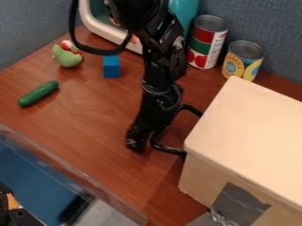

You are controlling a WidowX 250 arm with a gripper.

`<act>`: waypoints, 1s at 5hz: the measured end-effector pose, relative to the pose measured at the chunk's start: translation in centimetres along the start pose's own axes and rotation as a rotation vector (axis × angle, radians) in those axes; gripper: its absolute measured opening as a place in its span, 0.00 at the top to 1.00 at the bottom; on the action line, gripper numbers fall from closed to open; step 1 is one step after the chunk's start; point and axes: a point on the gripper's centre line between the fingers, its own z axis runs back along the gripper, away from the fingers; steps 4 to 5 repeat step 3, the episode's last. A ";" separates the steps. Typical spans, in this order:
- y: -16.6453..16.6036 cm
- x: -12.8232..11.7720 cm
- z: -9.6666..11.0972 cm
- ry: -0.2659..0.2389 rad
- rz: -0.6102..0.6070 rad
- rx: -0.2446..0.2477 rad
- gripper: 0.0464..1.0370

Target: Close the drawer

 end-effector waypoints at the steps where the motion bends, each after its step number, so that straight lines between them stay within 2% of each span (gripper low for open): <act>1: -0.2 -4.2 2.2 0.052 0.245 -0.051 0.04; 2: -0.8 -7.6 6.9 0.012 0.477 -0.085 0.04; 3: -1.9 -11.0 10.2 -0.037 0.639 -0.070 0.04; 5: -1.9 -11.0 10.2 -0.037 0.639 -0.070 0.04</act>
